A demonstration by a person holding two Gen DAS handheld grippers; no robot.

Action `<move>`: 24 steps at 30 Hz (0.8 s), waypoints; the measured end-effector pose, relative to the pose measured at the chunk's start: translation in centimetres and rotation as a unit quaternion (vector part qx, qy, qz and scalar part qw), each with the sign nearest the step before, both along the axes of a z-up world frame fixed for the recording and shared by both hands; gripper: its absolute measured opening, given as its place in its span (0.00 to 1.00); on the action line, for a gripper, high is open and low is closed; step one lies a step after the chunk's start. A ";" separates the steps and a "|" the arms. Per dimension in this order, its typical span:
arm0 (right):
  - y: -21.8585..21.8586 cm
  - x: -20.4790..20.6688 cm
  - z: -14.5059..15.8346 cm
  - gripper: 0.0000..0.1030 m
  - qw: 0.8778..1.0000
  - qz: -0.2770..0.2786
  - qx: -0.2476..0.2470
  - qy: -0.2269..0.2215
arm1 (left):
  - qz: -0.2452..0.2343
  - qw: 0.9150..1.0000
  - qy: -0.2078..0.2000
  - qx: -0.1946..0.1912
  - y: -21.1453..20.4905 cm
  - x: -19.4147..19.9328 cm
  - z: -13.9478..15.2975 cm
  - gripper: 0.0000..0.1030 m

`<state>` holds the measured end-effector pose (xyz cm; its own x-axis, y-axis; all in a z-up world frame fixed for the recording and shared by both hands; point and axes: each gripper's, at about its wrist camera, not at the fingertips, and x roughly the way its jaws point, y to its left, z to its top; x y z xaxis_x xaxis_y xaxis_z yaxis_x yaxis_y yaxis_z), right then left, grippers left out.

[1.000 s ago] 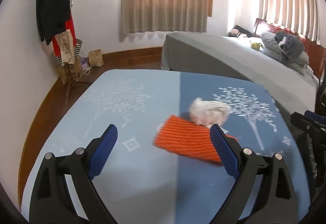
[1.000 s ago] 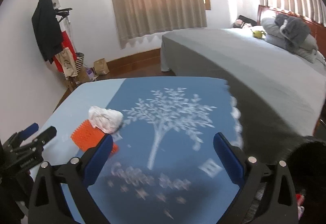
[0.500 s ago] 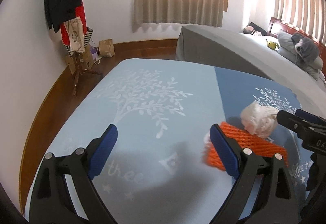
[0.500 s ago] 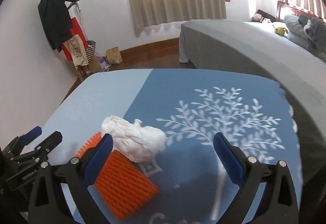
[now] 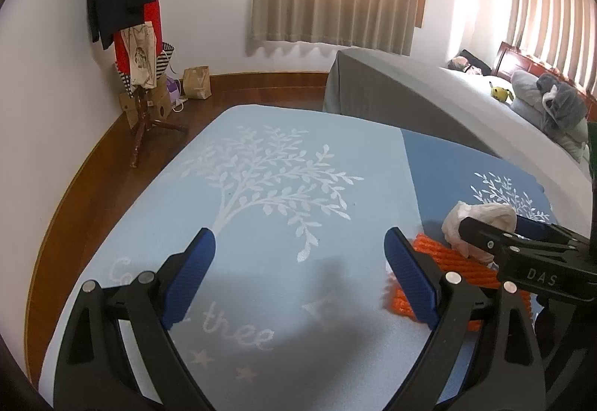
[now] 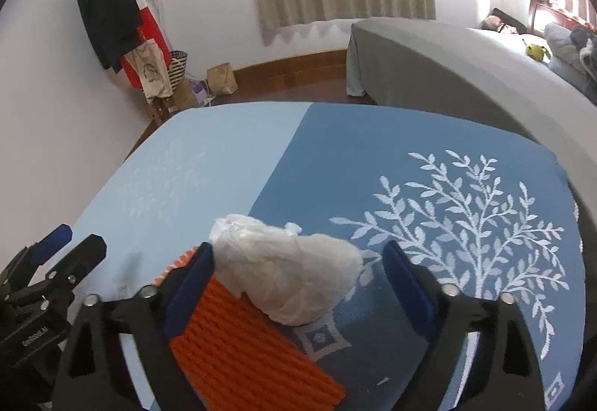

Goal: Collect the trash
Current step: 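Grasp the white plastic bag with the right tool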

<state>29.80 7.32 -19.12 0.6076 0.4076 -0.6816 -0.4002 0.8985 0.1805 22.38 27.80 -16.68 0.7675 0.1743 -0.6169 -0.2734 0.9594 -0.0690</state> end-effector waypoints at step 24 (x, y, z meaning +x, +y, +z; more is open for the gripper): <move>-6.9 -3.4 3.0 0.35 0.999 0.001 0.037 -0.015 | -0.064 0.997 0.052 -0.008 -5.7 1.6 -1.4 0.87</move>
